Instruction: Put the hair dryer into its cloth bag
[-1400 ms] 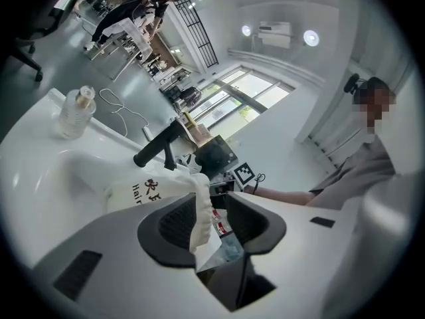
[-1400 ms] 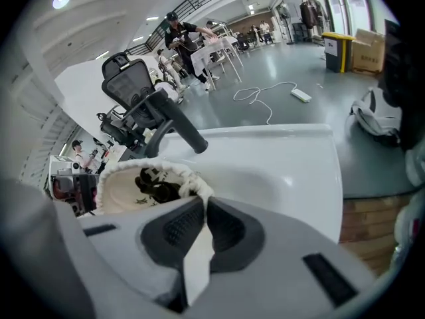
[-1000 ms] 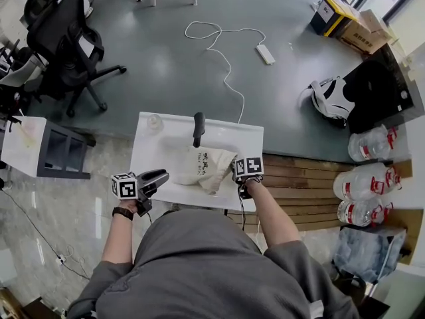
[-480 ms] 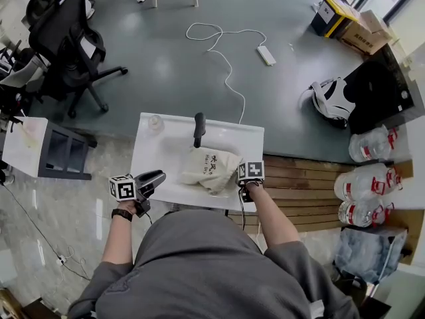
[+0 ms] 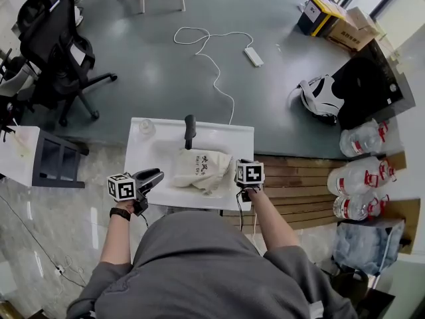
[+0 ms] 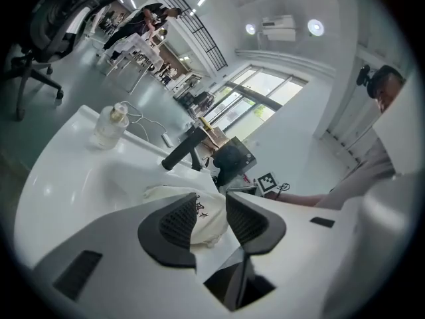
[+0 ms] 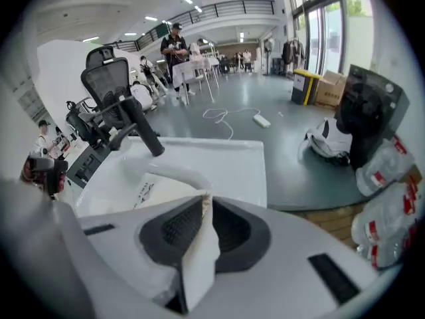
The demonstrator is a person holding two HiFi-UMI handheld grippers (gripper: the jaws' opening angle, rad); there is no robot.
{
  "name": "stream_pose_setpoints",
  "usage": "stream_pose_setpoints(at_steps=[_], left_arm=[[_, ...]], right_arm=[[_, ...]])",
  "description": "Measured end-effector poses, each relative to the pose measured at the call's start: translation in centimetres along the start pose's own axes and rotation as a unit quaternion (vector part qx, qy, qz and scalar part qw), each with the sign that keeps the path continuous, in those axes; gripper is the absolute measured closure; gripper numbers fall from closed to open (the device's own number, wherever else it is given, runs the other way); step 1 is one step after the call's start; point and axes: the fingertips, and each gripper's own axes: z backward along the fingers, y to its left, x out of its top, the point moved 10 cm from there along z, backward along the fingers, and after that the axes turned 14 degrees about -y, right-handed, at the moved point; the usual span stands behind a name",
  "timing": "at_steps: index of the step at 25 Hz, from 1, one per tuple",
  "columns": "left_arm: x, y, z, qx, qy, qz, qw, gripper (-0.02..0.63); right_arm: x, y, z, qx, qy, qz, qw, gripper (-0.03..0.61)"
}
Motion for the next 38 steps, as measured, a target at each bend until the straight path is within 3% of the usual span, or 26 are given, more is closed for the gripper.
stream_pose_setpoints(at_steps=[4, 9, 15, 20, 27, 32, 38], left_arm=[[1.5, -1.2, -1.1, 0.01, -0.009, -0.055, 0.9984, 0.472], [3.8, -2.8, -2.3, 0.029, -0.039, -0.123, 0.9913, 0.472], [6.6, -5.5, -3.1, 0.072, -0.083, -0.228, 0.9675, 0.474], [8.2, -7.9, -3.5, 0.089, -0.117, -0.291, 0.9455, 0.492], [9.5, -10.7, -3.5, 0.112, -0.156, -0.374, 0.9072, 0.585], [9.8, -11.7, -3.6, 0.109, -0.169, -0.398, 0.8949, 0.612], [9.5, -12.8, -4.1, 0.087, -0.159, -0.424, 0.8874, 0.614]], right_arm=[[2.4, 1.0, 3.1, -0.012, -0.106, 0.06, 0.992, 0.545], [4.7, 2.5, 7.2, -0.026, -0.218, 0.121, 0.968, 0.545], [7.1, 4.2, 11.4, -0.037, -0.312, 0.139, 0.939, 0.545], [8.5, 5.0, 14.2, -0.049, -0.362, 0.147, 0.919, 0.545], [9.4, 5.7, 16.8, -0.06, -0.412, 0.152, 0.896, 0.545], [9.6, 6.2, 17.7, -0.073, -0.43, 0.155, 0.887, 0.577], [9.4, 6.1, 18.0, -0.083, -0.436, 0.15, 0.883, 0.578]])
